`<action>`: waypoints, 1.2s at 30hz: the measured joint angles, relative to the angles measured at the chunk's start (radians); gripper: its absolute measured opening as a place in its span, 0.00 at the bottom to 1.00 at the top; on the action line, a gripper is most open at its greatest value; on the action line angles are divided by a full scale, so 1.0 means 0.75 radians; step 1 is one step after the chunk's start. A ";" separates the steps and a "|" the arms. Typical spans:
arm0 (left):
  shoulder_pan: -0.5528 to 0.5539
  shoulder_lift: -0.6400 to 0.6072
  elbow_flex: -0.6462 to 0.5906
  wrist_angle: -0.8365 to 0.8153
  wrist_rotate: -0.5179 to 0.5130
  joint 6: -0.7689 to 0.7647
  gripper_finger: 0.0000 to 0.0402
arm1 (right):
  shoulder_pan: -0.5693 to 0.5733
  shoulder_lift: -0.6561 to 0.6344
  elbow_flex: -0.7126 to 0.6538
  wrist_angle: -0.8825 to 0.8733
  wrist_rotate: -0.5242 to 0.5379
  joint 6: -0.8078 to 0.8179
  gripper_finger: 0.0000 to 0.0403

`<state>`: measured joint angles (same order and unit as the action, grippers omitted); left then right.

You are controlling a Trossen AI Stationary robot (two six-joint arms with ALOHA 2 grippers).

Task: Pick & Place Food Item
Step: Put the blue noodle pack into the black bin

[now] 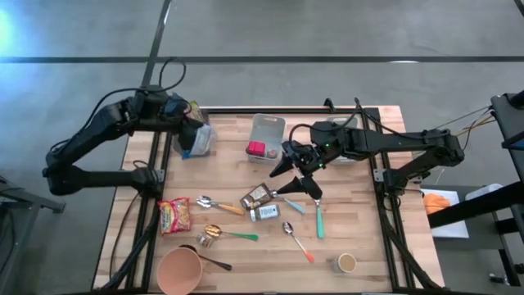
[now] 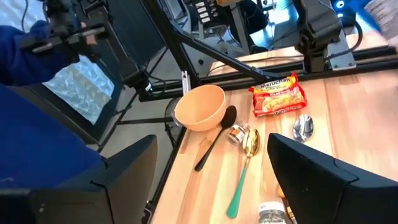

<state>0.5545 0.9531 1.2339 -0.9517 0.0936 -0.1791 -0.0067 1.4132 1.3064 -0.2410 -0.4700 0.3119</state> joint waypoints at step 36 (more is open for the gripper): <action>0.522 0.407 0.001 -0.125 -0.117 0.845 0.00 | 0.015 0.000 -0.002 -0.173 -0.001 0.003 0.75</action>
<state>0.9463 1.2587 1.2343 -1.0452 0.0061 0.4543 0.0044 1.4132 1.3045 -0.3710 -0.4706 0.3141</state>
